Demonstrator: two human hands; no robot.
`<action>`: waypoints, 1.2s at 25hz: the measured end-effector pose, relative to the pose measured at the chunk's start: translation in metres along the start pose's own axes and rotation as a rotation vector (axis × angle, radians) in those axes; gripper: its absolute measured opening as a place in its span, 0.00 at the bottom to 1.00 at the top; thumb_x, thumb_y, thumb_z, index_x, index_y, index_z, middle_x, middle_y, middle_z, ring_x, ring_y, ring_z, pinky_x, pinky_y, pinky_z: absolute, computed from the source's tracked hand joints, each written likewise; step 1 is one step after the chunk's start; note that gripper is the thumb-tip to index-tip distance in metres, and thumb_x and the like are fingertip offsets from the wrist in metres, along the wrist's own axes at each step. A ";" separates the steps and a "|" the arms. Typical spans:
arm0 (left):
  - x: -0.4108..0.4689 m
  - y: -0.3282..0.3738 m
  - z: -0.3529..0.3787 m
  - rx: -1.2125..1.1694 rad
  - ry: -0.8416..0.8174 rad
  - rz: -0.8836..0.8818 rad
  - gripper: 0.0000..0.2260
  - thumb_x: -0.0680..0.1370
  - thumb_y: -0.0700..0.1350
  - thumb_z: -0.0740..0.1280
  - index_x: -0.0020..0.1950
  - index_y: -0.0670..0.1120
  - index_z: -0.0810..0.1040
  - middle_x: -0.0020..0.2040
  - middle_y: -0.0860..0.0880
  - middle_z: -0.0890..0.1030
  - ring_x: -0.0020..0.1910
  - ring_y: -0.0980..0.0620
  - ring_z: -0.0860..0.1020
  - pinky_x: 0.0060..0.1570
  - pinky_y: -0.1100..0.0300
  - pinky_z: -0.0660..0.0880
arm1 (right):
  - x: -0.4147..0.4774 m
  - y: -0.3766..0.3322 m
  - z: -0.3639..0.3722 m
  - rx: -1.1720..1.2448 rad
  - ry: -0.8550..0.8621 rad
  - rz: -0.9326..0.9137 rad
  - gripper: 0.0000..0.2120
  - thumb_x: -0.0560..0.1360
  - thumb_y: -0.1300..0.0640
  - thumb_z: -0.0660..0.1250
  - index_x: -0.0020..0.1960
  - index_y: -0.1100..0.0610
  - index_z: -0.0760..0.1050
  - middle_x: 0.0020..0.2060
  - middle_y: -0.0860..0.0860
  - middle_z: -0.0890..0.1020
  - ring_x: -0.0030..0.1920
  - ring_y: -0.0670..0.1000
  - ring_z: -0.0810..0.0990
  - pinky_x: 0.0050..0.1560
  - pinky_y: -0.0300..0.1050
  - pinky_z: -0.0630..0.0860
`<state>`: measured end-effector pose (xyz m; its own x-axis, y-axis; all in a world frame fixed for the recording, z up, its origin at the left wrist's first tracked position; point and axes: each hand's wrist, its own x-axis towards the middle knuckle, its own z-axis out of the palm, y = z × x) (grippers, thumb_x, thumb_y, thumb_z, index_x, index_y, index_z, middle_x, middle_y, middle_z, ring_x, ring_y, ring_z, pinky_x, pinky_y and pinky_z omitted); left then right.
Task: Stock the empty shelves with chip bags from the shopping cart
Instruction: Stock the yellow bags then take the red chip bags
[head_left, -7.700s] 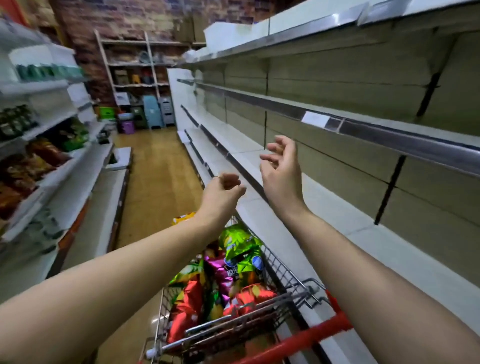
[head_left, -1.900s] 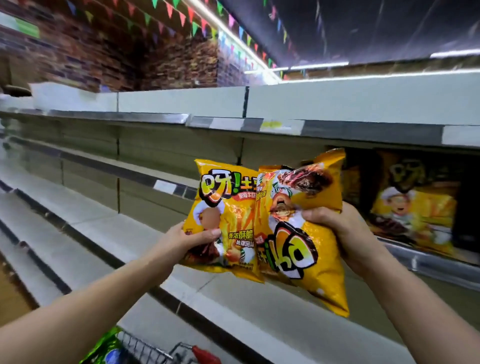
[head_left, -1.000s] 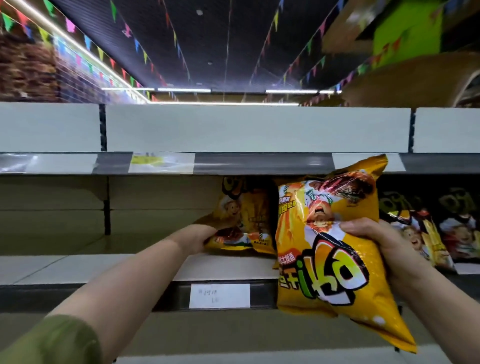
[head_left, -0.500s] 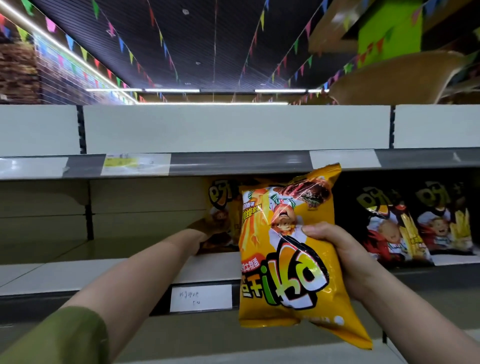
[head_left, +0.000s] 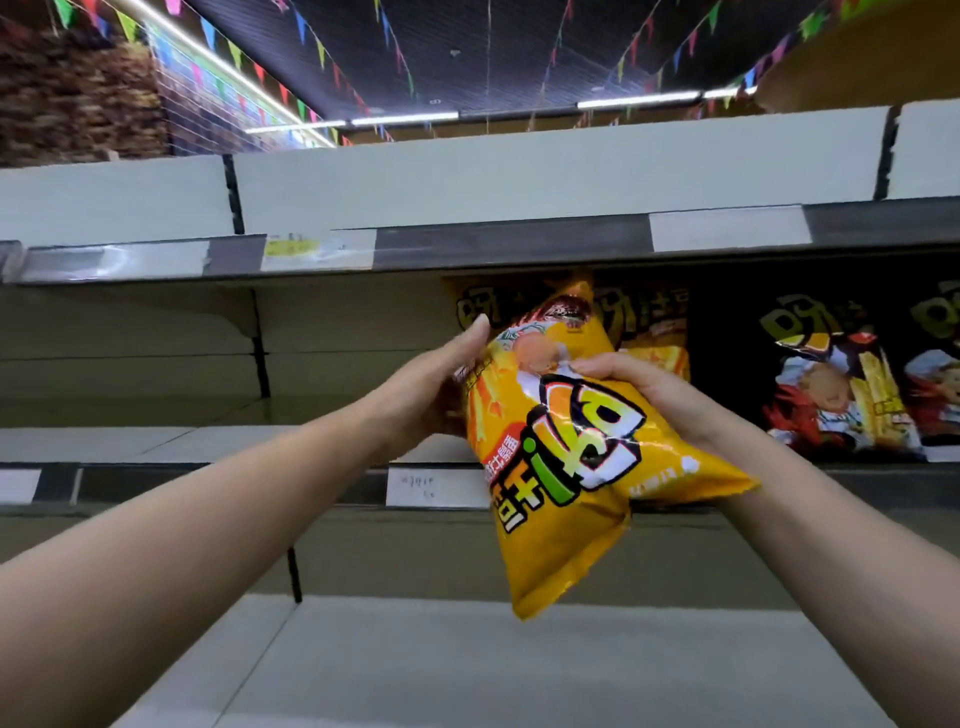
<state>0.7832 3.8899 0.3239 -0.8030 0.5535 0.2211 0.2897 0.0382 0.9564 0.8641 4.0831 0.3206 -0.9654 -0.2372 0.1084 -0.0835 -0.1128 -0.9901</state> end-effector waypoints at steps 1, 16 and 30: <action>-0.006 -0.001 -0.003 0.057 -0.032 -0.038 0.22 0.70 0.60 0.65 0.57 0.48 0.76 0.42 0.50 0.83 0.39 0.54 0.83 0.38 0.59 0.79 | 0.004 0.001 0.000 0.015 -0.014 -0.013 0.11 0.65 0.54 0.64 0.33 0.56 0.83 0.33 0.54 0.84 0.32 0.51 0.83 0.33 0.40 0.80; -0.098 -0.057 0.063 -0.713 0.719 -0.096 0.17 0.74 0.52 0.68 0.58 0.45 0.73 0.53 0.47 0.81 0.52 0.52 0.78 0.56 0.55 0.73 | 0.024 0.102 0.083 0.201 0.137 -0.500 0.24 0.61 0.55 0.75 0.57 0.55 0.76 0.51 0.46 0.84 0.53 0.44 0.82 0.51 0.37 0.78; -0.066 -0.024 -0.024 0.015 0.384 -0.155 0.26 0.63 0.51 0.77 0.58 0.44 0.78 0.52 0.46 0.84 0.48 0.53 0.82 0.51 0.63 0.77 | 0.084 0.006 0.041 0.087 0.170 -0.042 0.15 0.71 0.56 0.70 0.55 0.62 0.76 0.42 0.57 0.82 0.39 0.55 0.82 0.42 0.50 0.80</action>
<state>0.8171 3.8323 0.2912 -0.9727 0.1900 0.1329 0.1557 0.1106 0.9816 0.7923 4.0225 0.3278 -0.9900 -0.0648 0.1251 -0.1096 -0.2034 -0.9729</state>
